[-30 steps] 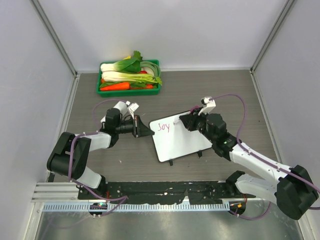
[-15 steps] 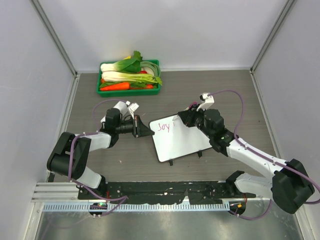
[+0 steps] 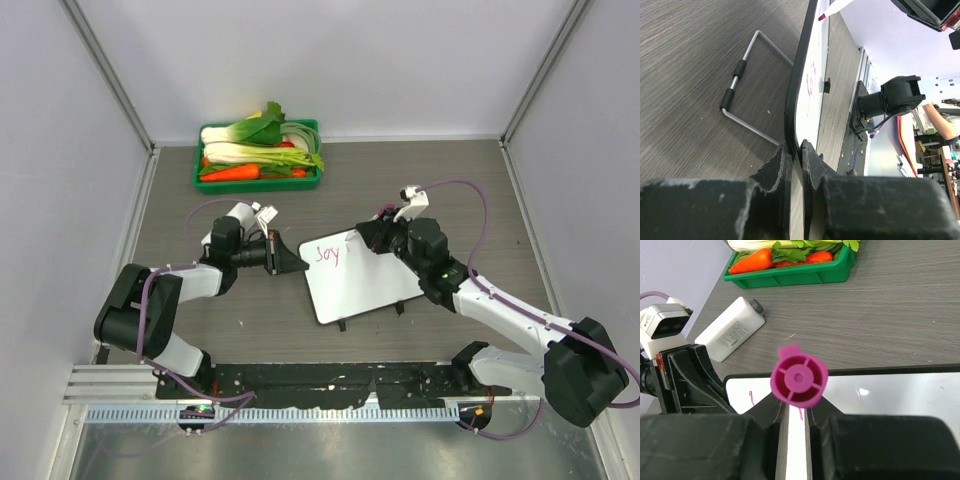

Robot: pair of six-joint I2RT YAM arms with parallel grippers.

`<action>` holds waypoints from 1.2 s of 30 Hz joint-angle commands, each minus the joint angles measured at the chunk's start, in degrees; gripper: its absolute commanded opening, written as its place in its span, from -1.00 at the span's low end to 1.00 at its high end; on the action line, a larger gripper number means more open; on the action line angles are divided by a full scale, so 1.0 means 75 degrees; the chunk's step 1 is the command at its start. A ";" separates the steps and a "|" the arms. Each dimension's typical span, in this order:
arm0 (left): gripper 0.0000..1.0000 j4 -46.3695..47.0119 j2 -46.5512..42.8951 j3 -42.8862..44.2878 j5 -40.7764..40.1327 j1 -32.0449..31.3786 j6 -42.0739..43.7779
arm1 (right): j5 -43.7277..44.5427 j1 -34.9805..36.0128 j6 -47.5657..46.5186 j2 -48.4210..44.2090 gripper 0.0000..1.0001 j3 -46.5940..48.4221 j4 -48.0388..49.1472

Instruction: Write a sentence on the whiteboard

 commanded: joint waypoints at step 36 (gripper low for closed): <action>-1.00 -0.0178 0.0207 -0.0042 0.0018 -0.0090 0.0414 | 0.0194 -0.0109 -0.0131 -0.0442 -0.97 -0.0557 0.0096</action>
